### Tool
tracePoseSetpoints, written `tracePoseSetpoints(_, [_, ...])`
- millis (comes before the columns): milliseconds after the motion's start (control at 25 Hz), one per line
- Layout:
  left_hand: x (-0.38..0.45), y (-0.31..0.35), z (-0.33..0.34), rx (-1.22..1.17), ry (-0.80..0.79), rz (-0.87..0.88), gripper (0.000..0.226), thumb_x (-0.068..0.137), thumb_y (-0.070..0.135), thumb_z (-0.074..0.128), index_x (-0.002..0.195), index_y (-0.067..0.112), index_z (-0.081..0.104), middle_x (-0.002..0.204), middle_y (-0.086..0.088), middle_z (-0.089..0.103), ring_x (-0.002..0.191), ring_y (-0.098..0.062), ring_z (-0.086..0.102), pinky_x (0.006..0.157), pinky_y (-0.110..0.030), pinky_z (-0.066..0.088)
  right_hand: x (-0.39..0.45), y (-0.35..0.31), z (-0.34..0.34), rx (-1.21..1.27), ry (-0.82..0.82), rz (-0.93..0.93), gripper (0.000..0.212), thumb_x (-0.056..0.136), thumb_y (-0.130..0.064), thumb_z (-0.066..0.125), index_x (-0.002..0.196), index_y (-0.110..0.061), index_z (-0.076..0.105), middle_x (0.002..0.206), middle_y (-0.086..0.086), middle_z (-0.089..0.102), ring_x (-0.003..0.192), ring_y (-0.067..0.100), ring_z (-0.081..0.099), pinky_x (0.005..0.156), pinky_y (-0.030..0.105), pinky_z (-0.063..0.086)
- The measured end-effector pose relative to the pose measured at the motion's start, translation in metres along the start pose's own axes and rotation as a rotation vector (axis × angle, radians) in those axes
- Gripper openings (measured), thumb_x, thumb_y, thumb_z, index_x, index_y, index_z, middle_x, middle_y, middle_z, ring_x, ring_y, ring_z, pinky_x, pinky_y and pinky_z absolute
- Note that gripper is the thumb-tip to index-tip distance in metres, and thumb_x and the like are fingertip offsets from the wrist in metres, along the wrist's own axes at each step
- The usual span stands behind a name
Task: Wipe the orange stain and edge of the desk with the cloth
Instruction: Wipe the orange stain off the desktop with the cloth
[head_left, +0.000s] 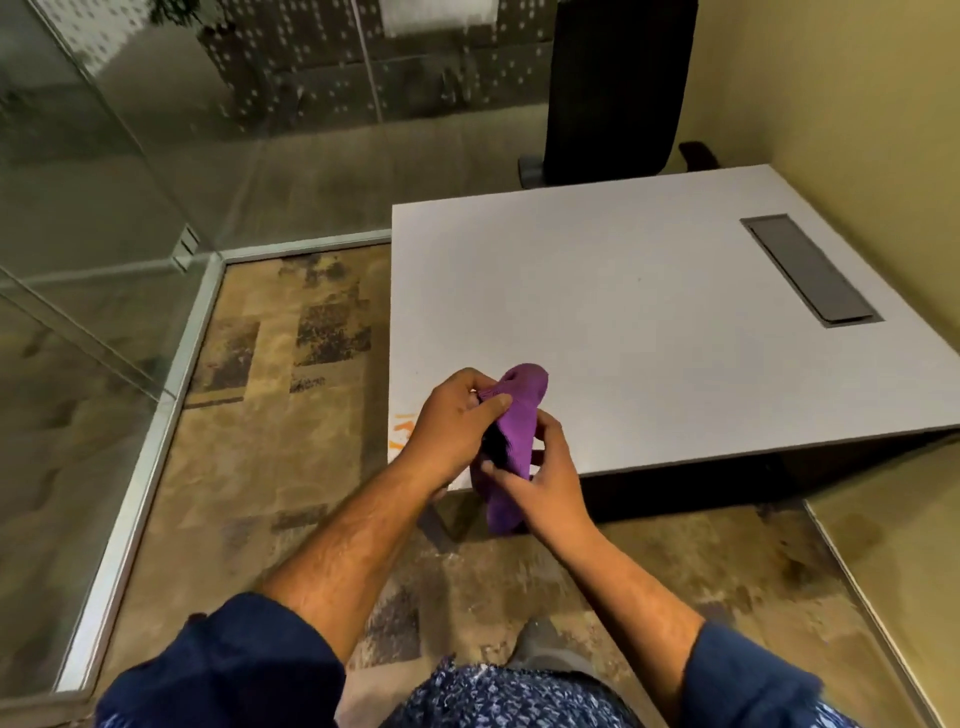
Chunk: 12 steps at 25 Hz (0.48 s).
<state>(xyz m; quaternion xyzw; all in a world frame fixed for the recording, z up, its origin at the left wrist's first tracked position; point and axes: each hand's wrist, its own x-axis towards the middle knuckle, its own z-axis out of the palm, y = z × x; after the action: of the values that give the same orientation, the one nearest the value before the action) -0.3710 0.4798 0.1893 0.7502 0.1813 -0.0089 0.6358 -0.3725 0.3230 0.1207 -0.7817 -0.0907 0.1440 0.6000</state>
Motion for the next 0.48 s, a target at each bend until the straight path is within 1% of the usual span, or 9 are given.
tracePoseSetpoints(80, [0.015,0.005,0.002,0.04,-0.008,0.02,0.013,0.089,0.032,0.076,0.099,0.024,0.074,0.103,-0.01,0.081,0.105,-0.033,0.077,0.1,-0.055,0.062,0.022,0.001,-0.003,-0.03,0.067,-0.006,0.037,0.092,-0.013,0.071,0.129,-0.017,0.062,0.116,-0.001,0.068,0.104,0.012,0.068,0.089,0.032,0.057])
tracePoseSetpoints(120, [0.025,0.007,-0.001,0.098,0.007,0.041,0.008,0.092,0.029,0.078,0.098,0.024,0.077,0.099,-0.006,0.081,0.102,-0.031,0.077,0.097,-0.051,0.063,0.033,0.002,-0.004,-0.055,0.044,-0.009,0.026,0.095,-0.007,0.062,0.119,-0.016,0.067,0.109,0.003,0.07,0.099,0.016,0.068,0.087,0.036,0.056])
tracePoseSetpoints(160, [0.035,0.01,-0.006,0.169,0.028,0.055,0.006,0.094,0.029,0.079,0.097,0.024,0.079,0.096,-0.001,0.081,0.097,-0.026,0.076,0.091,-0.045,0.063,0.043,0.003,-0.006,-0.072,-0.001,0.0,0.023,0.097,-0.007,0.057,0.111,-0.02,0.07,0.104,0.002,0.072,0.096,0.015,0.069,0.085,0.035,0.056])
tracePoseSetpoints(240, [0.054,0.013,-0.021,0.279,0.069,0.04,0.009,0.094,0.033,0.081,0.096,0.024,0.08,0.093,0.009,0.078,0.083,-0.014,0.072,0.075,-0.029,0.056,0.058,0.005,-0.01,-0.04,-0.119,0.055,0.022,0.098,-0.023,0.053,0.1,-0.036,0.071,0.098,-0.006,0.075,0.093,0.006,0.071,0.079,0.024,0.055])
tracePoseSetpoints(280, [0.063,0.012,-0.03,0.316,0.087,0.022,0.012,0.094,0.034,0.081,0.098,0.022,0.08,0.093,0.011,0.076,0.08,-0.008,0.069,0.07,-0.023,0.051,0.066,0.007,-0.012,0.015,-0.178,0.096,0.021,0.095,-0.031,0.053,0.097,-0.041,0.072,0.095,-0.006,0.077,0.092,0.003,0.073,0.075,0.018,0.055])
tracePoseSetpoints(320, [0.071,0.007,-0.041,0.34,0.112,-0.005,0.015,0.094,0.034,0.081,0.1,0.02,0.079,0.095,0.011,0.075,0.081,-0.004,0.066,0.068,-0.02,0.048,0.075,0.011,-0.014,0.081,-0.219,0.142,0.021,0.093,-0.034,0.055,0.097,-0.043,0.073,0.096,-0.008,0.08,0.092,0.002,0.074,0.072,0.015,0.056])
tracePoseSetpoints(360, [0.079,0.0,-0.052,0.347,0.143,-0.036,0.018,0.095,0.034,0.08,0.102,0.017,0.078,0.097,0.01,0.074,0.086,-0.004,0.066,0.069,-0.019,0.047,0.083,0.016,-0.016,0.148,-0.232,0.192,0.023,0.091,-0.033,0.057,0.1,-0.045,0.075,0.1,-0.011,0.081,0.094,0.003,0.076,0.072,0.015,0.057])
tracePoseSetpoints(400, [0.085,-0.01,-0.064,0.337,0.177,-0.068,0.019,0.096,0.033,0.079,0.103,0.016,0.078,0.1,0.006,0.075,0.091,-0.007,0.067,0.07,-0.021,0.049,0.091,0.02,-0.018,0.216,-0.225,0.242,0.027,0.092,-0.029,0.059,0.106,-0.044,0.076,0.105,-0.013,0.082,0.097,0.006,0.077,0.074,0.016,0.058])
tracePoseSetpoints(480, [0.096,-0.033,-0.084,0.301,0.242,-0.136,0.018,0.098,0.028,0.077,0.107,0.012,0.078,0.106,-0.002,0.076,0.101,-0.02,0.07,0.078,-0.029,0.057,0.107,0.031,-0.019,0.34,-0.197,0.316,0.032,0.096,-0.02,0.06,0.118,-0.038,0.075,0.113,-0.008,0.083,0.107,0.013,0.078,0.083,0.023,0.059])
